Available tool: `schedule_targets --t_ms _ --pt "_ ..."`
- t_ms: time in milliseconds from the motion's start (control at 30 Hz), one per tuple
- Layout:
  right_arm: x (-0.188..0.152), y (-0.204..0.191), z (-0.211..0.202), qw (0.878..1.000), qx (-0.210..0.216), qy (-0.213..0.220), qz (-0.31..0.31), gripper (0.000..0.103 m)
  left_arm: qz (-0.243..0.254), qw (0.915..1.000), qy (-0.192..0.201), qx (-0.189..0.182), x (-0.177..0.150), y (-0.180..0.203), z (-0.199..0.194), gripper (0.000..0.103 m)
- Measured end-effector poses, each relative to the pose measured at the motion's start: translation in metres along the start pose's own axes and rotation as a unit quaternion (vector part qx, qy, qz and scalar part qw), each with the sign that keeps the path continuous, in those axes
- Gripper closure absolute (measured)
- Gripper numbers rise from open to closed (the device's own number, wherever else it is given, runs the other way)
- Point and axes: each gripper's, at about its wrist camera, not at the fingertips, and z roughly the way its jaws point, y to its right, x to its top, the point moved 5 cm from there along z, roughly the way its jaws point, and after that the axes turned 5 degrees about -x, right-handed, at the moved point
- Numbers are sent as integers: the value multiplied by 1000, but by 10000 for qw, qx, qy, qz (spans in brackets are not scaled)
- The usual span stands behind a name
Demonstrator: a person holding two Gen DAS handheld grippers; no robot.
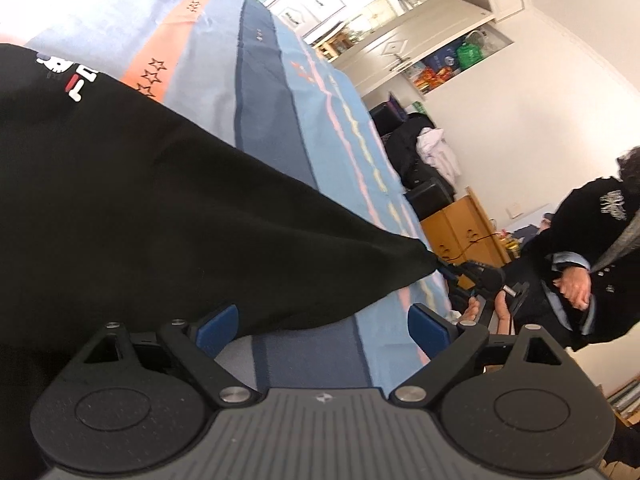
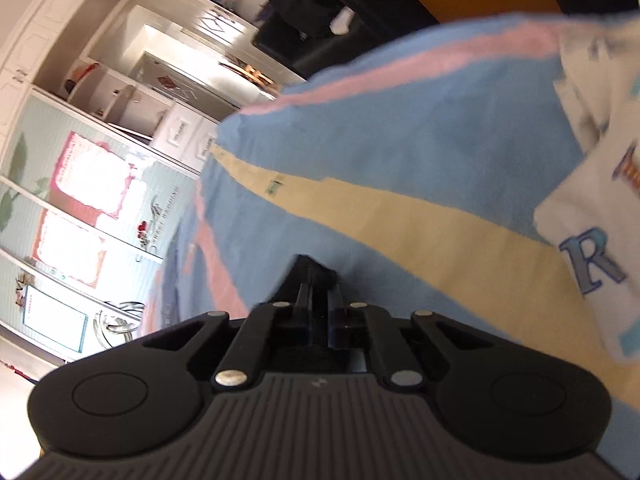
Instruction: Fold clothes
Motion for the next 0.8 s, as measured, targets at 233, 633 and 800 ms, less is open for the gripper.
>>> schedule_targets --t_ms 233,633,800 --pt "-6 -114 -20 9980 348 -16 -521 95 -300 9990 197 -273 -4 -11 -12 10" --pt "26 -166 -45 9945 480 591 -725 96 -13 9995 172 -247 2 4 -28 9" --pt "40 -22 -4 9932 -935 332 -609 91 66 9998 -27 -167 1 14 -19 9"
